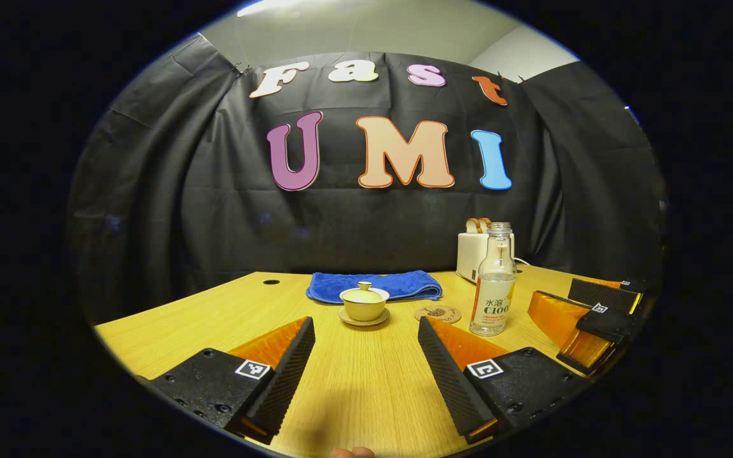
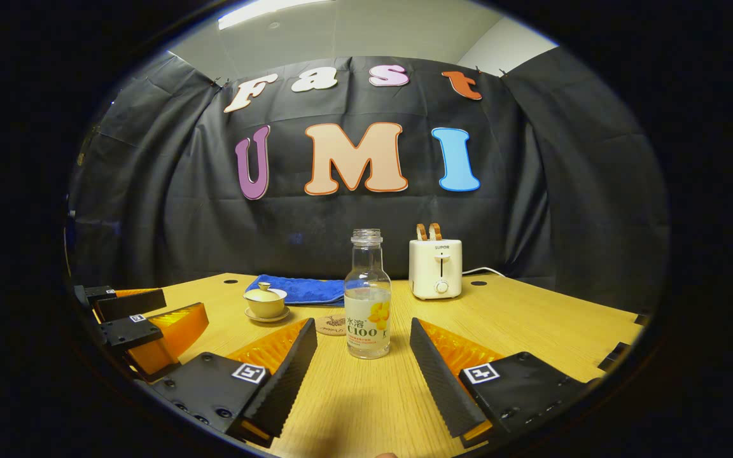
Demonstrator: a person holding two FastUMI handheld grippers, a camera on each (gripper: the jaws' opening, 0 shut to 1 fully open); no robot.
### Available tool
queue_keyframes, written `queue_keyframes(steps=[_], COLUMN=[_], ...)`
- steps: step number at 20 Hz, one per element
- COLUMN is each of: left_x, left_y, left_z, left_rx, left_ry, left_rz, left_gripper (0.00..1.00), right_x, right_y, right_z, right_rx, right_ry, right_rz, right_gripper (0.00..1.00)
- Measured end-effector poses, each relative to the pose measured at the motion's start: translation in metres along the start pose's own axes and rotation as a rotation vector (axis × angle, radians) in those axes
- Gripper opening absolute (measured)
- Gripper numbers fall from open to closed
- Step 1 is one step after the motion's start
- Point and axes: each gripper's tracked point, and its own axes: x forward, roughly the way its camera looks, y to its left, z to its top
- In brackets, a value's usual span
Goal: Open the teacup lid with one hand, grasp the water bottle and pour water into the teacup with the other hand; after pouring, place the water bottle on the coaster and then close the teacup lid.
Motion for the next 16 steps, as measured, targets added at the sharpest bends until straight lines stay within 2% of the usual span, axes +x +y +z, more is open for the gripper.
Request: queue_keyframes(steps=[16], left_x=[0.0009], left_y=[0.0002], left_z=[-0.0009], left_rx=[-0.001], left_ry=[0.001], left_rz=[0.004], left_gripper=[0.95], right_x=[0.0005], right_y=[0.0009], right_z=[0.0001], right_rx=[0.001], right_ry=[0.0], right_rz=[-0.001], right_gripper=[0.95])
